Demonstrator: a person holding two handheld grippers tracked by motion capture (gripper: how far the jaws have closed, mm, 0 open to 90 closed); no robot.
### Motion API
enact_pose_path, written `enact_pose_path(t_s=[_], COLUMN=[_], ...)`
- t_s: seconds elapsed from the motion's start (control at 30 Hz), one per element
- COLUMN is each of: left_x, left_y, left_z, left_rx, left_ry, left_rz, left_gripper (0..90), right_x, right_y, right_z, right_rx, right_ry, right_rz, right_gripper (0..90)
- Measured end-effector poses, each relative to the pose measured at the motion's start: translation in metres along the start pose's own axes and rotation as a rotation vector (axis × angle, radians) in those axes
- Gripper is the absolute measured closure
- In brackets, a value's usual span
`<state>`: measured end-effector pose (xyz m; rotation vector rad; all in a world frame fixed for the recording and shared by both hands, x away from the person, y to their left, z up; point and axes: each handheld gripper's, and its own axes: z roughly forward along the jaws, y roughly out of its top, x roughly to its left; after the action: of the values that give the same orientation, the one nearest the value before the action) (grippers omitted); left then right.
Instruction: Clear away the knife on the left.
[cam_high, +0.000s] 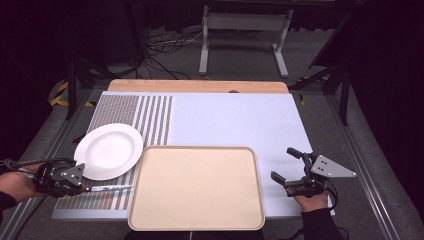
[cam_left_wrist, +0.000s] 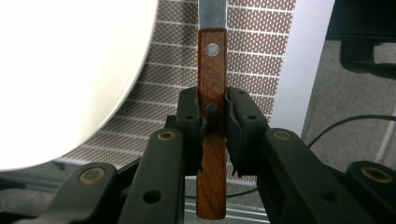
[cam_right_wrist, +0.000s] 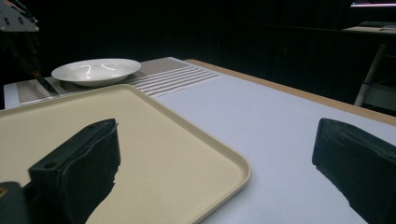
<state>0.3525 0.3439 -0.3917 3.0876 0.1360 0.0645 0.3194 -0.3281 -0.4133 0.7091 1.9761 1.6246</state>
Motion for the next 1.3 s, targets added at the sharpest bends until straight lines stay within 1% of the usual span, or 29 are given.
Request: enact_pose_path(t_s=[0.03, 0.07, 0.1, 0.13, 0.17, 0.23, 0.3, 0.33, 0.37, 0.4, 0.53, 0.6, 0.63, 0.67, 0.73, 0.77, 0.8, 0.83, 0.87, 0.9, 0.93, 0.97, 1.03, 1.07, 1.13, 1.17, 1.2, 1.27, 1.3], left_x=[-0.001, -0.001, -0.002, -0.002, -0.003, -0.004, -0.008, -0.008, -0.008, -0.01, -0.012, -0.012, -0.012, -0.013, -0.013, -0.014, -0.014, -0.015, -0.015, -0.017, -0.019, -0.02, -0.022, -0.022, -0.023, -0.023, -0.023, -0.026, -0.027], left_y=[0.0, -0.001, -0.002, -0.002, -0.001, 0.001, 0.003, 0.005, 0.005, 0.006, 0.01, 0.013, 0.016, 0.018, 0.023, 0.025, 0.027, 0.029, 0.033, 0.038, 0.042, 0.044, 0.049, 0.052, 0.056, 0.059, 0.059, 0.065, 0.068], left_z=[-0.002, -0.008, -0.012, -0.012, -0.015, -0.022, -0.03, -0.034, -0.036, -0.038, -0.045, -0.047, -0.048, -0.049, -0.053, -0.054, -0.055, -0.057, -0.059, -0.06, -0.062, -0.062, -0.064, -0.065, -0.066, -0.067, -0.067, -0.069, -0.07], left_rx=[-0.008, -0.023, -0.037, -0.037, -0.046, -0.075, -0.123, -0.133, -0.148, -0.162, -0.206, -0.21, -0.206, -0.205, -0.219, -0.229, -0.234, -0.241, -0.244, -0.244, -0.247, -0.244, -0.254, -0.262, -0.269, -0.272, -0.272, -0.284, -0.291], left_ry=[0.013, 0.017, 0.019, 0.019, 0.027, 0.025, 0.042, 0.053, 0.044, 0.057, 0.05, 0.045, 0.033, 0.045, 0.025, 0.03, 0.009, 0.014, 0.006, -0.005, 0.009, -0.003, 0.01, -0.007, 0.0, -0.011, -0.011, -0.013, -0.011], left_rz=[0.001, -0.015, -0.044, -0.044, -0.031, -0.057, -0.103, -0.137, -0.151, -0.161, -0.211, -0.24, -0.265, -0.267, -0.314, -0.319, -0.334, -0.348, -0.381, -0.403, -0.429, -0.44, -0.461, -0.48, -0.51, -0.525, -0.525, -0.559, -0.561], left_gripper=[77.1, 77.0, 77.0, 77.0, 77.0, 77.0, 77.0, 77.0, 77.0, 77.0, 77.0, 76.9, 76.9, 77.0, 76.9, 76.9, 76.9, 76.9, 76.9, 76.9, 76.8, 76.8, 76.8, 76.9, 76.8, 76.9, 76.9, 76.9, 76.8], right_x=[0.0, 0.0, 0.0, 0.0, -0.001, -0.001, -0.001, -0.001, -0.001, -0.001, -0.002, -0.002, -0.002, -0.002, -0.002, -0.002, -0.002, -0.002, -0.002, -0.002, -0.003, -0.002, -0.002, -0.003, -0.003, -0.003, -0.003, -0.003, -0.003], right_y=[0.0, 0.0, 0.0, 0.0, 0.0, 0.0, 0.0, 0.0, 0.0, 0.0, 0.0, -0.001, -0.001, -0.001, -0.001, -0.002, -0.002, -0.002, -0.002, -0.002, -0.002, -0.002, -0.002, -0.002, -0.003, -0.003, -0.003, -0.003, -0.003], right_z=[0.0, 0.0, 0.0, 0.0, 0.0, -0.001, -0.001, -0.001, -0.001, -0.001, -0.002, -0.002, -0.002, -0.002, -0.001, -0.001, -0.001, -0.001, -0.002, -0.002, -0.002, -0.002, -0.002, -0.002, -0.002, -0.003, -0.003, -0.003, -0.003], right_rx=[0.001, 0.001, -0.001, -0.001, 0.0, -0.003, -0.003, -0.002, -0.001, 0.0, 0.001, 0.001, 0.002, 0.004, 0.006, 0.009, 0.007, 0.007, 0.007, 0.006, 0.003, 0.005, 0.008, 0.008, 0.008, 0.01, 0.011, 0.01, 0.01], right_ry=[-0.001, -0.002, -0.001, -0.001, -0.001, -0.001, -0.002, -0.001, -0.002, -0.001, -0.006, -0.007, -0.006, -0.007, -0.009, -0.008, -0.005, -0.006, -0.008, -0.007, -0.006, -0.007, -0.006, -0.006, -0.007, -0.008, -0.009, -0.008, -0.01], right_rz=[-0.001, 0.0, 0.0, 0.0, 0.0, 0.003, 0.003, 0.002, 0.003, 0.004, 0.006, 0.006, 0.006, 0.008, 0.009, 0.011, 0.014, 0.013, 0.012, 0.013, 0.013, 0.016, 0.018, 0.015, 0.02, 0.02, 0.021, 0.021, 0.02], right_gripper=[1.8, 1.8, 1.8, 1.8, 1.8, 1.8, 1.8, 1.8, 1.8, 1.8, 1.8, 1.8, 1.8, 1.8, 1.8, 1.8, 1.8, 1.8, 1.8, 1.8, 1.8, 1.8, 1.8, 1.8, 1.8, 1.8, 1.8, 1.8, 1.8])
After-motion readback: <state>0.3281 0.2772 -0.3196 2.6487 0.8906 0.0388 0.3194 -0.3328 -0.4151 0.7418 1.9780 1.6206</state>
